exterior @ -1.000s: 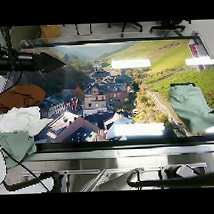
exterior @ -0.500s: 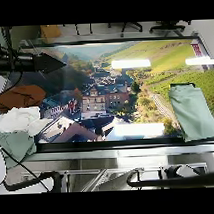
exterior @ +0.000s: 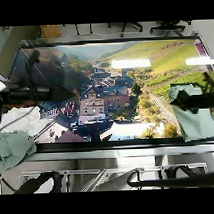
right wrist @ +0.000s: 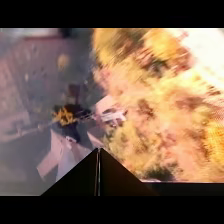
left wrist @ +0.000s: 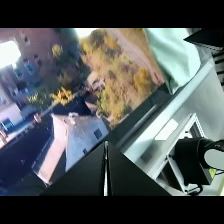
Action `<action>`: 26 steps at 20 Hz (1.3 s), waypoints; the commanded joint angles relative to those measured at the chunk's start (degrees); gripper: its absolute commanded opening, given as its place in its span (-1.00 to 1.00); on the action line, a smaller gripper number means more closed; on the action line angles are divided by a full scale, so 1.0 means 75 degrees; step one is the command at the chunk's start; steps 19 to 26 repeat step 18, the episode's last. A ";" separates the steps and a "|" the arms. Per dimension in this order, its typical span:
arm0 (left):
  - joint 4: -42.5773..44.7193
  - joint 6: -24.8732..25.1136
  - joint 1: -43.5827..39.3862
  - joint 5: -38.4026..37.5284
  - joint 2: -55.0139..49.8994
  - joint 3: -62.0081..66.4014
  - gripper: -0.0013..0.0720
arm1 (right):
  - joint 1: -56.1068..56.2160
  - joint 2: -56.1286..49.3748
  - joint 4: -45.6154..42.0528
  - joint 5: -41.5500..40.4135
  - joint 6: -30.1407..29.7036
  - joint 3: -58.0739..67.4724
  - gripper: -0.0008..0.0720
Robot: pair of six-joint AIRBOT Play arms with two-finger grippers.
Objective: Fold the shirts.
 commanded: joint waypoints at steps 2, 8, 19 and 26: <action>0.0000 0.0152 -0.0420 0.0944 0.1250 -0.2296 -0.93 | 0.1961 0.0283 0.0050 -0.0944 -0.0198 -0.0816 -0.89; -0.0012 0.0149 -0.0469 0.1329 0.1810 -0.3075 -0.92 | 0.2384 0.0274 0.0236 -0.0935 -0.0189 -0.0828 -0.89; -0.0032 0.0146 -0.0469 0.1306 0.1807 -0.3069 -0.92 | 0.2384 0.0274 0.0230 -0.0933 -0.0189 -0.0828 -0.89; -0.0032 0.0146 -0.0469 0.1306 0.1807 -0.3069 -0.92 | 0.2384 0.0274 0.0230 -0.0933 -0.0189 -0.0828 -0.89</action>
